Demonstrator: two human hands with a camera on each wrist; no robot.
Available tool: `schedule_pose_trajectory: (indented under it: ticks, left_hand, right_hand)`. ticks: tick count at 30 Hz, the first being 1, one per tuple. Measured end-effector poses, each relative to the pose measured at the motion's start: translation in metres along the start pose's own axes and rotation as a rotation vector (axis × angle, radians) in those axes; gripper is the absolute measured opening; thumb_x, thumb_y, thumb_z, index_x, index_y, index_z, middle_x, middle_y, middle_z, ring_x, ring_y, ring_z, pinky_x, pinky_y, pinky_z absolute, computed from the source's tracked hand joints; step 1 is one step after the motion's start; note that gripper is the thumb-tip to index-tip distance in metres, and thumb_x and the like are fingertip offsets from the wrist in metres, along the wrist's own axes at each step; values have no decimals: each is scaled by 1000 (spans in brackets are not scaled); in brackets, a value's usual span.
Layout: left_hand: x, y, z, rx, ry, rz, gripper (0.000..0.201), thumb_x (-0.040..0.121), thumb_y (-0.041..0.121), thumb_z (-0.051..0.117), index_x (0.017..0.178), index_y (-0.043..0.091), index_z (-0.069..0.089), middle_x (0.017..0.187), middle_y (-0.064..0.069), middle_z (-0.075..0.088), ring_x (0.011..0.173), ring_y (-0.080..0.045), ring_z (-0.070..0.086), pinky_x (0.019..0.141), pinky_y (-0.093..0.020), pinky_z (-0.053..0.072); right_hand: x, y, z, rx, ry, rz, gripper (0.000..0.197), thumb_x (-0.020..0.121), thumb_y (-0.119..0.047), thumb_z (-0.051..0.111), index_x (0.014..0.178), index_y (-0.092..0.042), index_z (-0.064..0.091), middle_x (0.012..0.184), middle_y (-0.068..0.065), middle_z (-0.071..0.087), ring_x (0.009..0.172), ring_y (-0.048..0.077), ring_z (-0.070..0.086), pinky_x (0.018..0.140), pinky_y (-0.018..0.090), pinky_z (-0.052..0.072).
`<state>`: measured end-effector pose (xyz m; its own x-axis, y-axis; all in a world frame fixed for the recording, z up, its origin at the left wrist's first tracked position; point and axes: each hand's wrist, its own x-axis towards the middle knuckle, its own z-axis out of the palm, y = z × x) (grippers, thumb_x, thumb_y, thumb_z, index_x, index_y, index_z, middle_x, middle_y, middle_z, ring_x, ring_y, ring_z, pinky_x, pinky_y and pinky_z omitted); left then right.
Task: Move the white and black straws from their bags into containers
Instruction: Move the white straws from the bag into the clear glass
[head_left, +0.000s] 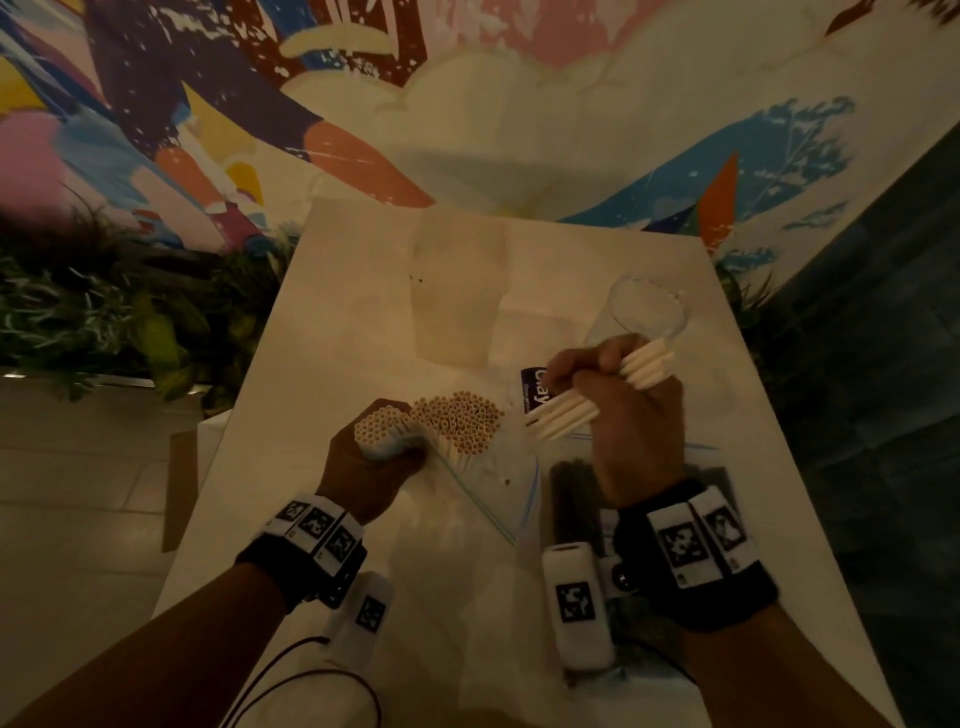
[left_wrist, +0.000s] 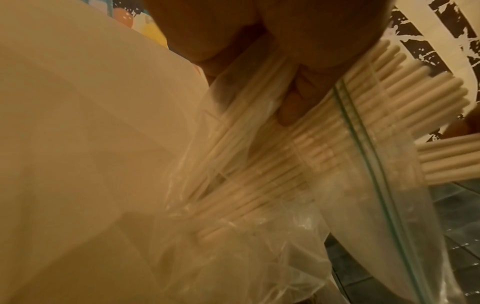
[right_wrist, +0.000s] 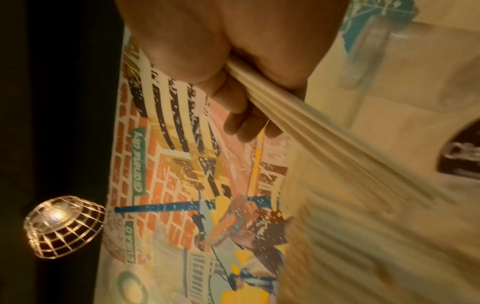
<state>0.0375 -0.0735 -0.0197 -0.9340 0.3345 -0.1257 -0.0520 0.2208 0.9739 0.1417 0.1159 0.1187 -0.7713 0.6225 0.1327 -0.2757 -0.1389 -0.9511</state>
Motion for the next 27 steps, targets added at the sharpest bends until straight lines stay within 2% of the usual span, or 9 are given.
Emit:
schedule_pose_trajectory:
  ticks: [3, 7, 11, 14, 16, 18, 23, 25, 27]
  left_hand:
    - [-2, 5, 0, -38, 9, 21, 35, 70, -6, 76, 103, 1, 66, 102, -17, 67, 93, -27, 65, 82, -39, 53]
    - [-3, 7, 0, -13, -12, 76, 30, 71, -6, 74, 97, 6, 67, 95, -2, 68, 85, -3, 65, 77, -25, 50]
    - [-3, 5, 2, -13, 23, 44, 28, 72, -6, 74, 98, 2, 67, 96, -13, 67, 89, -24, 64, 79, -31, 50]
    - [-4, 5, 3, -33, 23, 55, 28, 72, -8, 73, 97, 3, 66, 93, -9, 67, 88, -22, 64, 76, -24, 53]
    - [-5, 6, 2, -32, 23, 60, 26, 71, -9, 73, 95, 2, 67, 89, -4, 67, 84, -17, 65, 73, -18, 53]
    - [-5, 6, 2, -42, 21, 74, 25, 71, -10, 72, 95, -1, 67, 90, -6, 67, 81, -12, 66, 73, -19, 53]
    - [-6, 10, 3, -73, 14, 104, 30, 71, -13, 72, 96, 1, 66, 96, -14, 67, 89, -18, 65, 78, -20, 54]
    - [-6, 10, 3, -74, 5, 111, 32, 71, -13, 71, 99, 1, 65, 97, -11, 67, 88, -12, 66, 79, -20, 53]
    - [-6, 10, 3, -72, 1, 109, 32, 71, -13, 71, 98, 3, 65, 96, -9, 67, 84, -2, 66, 77, -16, 53]
  right_hand:
    - [15, -36, -8, 27, -7, -123, 36, 75, 21, 38, 72, -14, 38, 64, 4, 64, 68, 24, 60, 71, 36, 52]
    - [57, -60, -26, -9, 45, -358, 35, 71, 20, 40, 72, -15, 40, 64, -1, 63, 70, 26, 60, 78, 43, 50]
    - [110, -59, -52, -138, 235, -504, 28, 72, 16, 49, 70, -12, 47, 68, -3, 66, 74, 24, 64, 79, 41, 53]
    - [137, -46, -65, -300, 331, -432, 18, 75, 11, 53, 80, -6, 57, 78, 5, 67, 73, 7, 65, 76, 25, 51]
    - [146, -28, -73, -434, 380, -265, 15, 80, 1, 58, 82, -12, 64, 80, -2, 65, 69, -1, 61, 72, 17, 50]
    - [150, -9, -82, -529, 404, -125, 9, 83, -11, 62, 81, -18, 66, 78, -7, 63, 68, 3, 59, 70, 18, 51]
    - [163, 18, -97, -742, 397, -22, 6, 75, -26, 61, 77, -22, 65, 85, -1, 68, 83, 18, 63, 86, 33, 52]
    - [169, 25, -103, -787, 412, 33, 37, 72, -40, 48, 83, -11, 68, 86, 7, 72, 84, 21, 66, 86, 36, 51]
    - [166, 27, -102, -841, 442, 54, 63, 74, -56, 40, 97, -3, 67, 98, 16, 71, 96, 30, 64, 91, 39, 47]
